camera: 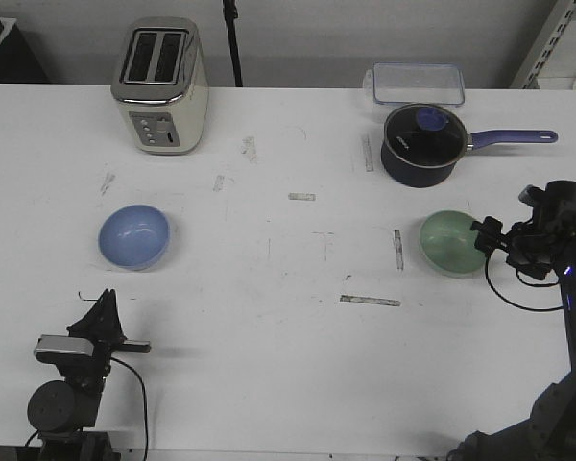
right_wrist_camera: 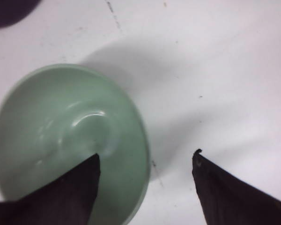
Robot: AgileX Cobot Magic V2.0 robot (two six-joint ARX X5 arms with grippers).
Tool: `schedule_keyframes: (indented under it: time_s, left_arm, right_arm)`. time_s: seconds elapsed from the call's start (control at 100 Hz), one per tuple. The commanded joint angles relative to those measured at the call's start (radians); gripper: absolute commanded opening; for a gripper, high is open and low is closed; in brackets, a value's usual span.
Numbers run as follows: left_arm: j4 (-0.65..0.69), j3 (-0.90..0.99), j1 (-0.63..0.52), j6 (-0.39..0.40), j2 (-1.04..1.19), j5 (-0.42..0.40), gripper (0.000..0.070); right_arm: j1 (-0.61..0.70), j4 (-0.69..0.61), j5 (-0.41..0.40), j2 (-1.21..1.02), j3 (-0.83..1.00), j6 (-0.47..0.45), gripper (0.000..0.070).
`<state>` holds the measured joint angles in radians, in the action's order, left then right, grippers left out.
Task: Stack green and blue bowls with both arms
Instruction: 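Reach the right gripper forward and grasp the rim of the pale green bowl, then drag the green bowl with the right gripper toward the table center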
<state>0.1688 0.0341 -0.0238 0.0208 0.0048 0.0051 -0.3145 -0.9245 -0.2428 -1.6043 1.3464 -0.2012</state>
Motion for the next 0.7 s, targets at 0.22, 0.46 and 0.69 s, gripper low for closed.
schedule_keyframes:
  time_s: [0.22,0.46,0.69]
  left_arm:
    - [0.012,-0.022,0.000,0.013,-0.002,0.002,0.0002]
    - [0.012,-0.022,0.000,0.013,-0.002,0.002,0.0002]
    - [0.012,-0.022,0.000,0.013,-0.002,0.002,0.0002]
  right_arm:
    - [0.006,0.039,-0.004,-0.113,0.021,0.027,0.0430]
    - [0.015,0.077,-0.004,-0.134,0.020,0.026,0.0343]
    - [0.029,0.083,0.007,-0.142,0.020,0.026,0.0194]
